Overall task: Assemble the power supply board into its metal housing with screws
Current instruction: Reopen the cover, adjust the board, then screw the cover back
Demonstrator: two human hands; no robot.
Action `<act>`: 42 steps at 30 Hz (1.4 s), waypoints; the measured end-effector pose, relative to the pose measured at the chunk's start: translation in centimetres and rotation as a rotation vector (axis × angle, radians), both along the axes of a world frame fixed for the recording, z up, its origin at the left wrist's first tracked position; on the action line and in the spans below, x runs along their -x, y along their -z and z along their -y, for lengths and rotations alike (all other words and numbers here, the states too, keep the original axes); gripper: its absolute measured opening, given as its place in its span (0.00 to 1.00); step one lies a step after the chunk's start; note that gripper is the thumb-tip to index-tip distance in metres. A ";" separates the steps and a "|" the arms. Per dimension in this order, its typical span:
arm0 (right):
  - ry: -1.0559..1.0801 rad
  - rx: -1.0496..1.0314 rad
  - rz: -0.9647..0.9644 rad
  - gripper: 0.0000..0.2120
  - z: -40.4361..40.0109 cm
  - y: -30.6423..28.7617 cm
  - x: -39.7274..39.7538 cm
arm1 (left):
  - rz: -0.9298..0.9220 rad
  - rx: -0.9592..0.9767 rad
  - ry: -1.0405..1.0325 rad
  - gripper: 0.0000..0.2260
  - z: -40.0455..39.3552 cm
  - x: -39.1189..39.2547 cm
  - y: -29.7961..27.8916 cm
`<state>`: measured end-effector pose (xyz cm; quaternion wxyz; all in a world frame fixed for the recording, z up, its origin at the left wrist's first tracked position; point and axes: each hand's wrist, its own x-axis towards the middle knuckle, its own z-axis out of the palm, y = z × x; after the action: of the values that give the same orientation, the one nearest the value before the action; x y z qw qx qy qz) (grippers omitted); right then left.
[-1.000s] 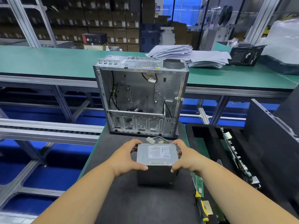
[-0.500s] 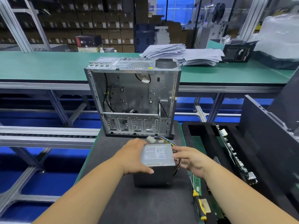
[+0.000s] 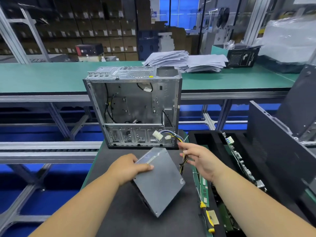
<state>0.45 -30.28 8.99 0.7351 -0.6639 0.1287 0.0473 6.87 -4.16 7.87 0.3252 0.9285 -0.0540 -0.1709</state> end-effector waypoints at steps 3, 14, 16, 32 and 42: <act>-0.015 0.028 0.055 0.18 -0.6 -1.0 -0.6 | -0.173 0.163 -0.108 0.34 -1.1 0.4 0.9; -0.117 0.112 -0.002 0.19 -4.6 0.1 -2.7 | -0.612 0.701 -0.299 0.12 -3.8 3.9 6.9; -0.134 0.166 -0.009 0.20 -5.3 0.4 -3.1 | -0.632 0.699 -0.318 0.12 -3.7 4.5 7.9; -0.207 0.453 -0.058 0.23 -5.4 3.4 -2.4 | -0.671 0.513 -0.226 0.15 -4.1 5.3 8.8; -0.095 1.045 -0.413 0.04 2.6 7.4 1.6 | -0.550 0.544 -0.375 0.15 -1.9 5.8 9.4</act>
<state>-1.19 -32.84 1.57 0.2654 -0.9217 0.2462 0.1396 1.02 -2.24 -1.53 0.5860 0.7225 0.1612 -0.3296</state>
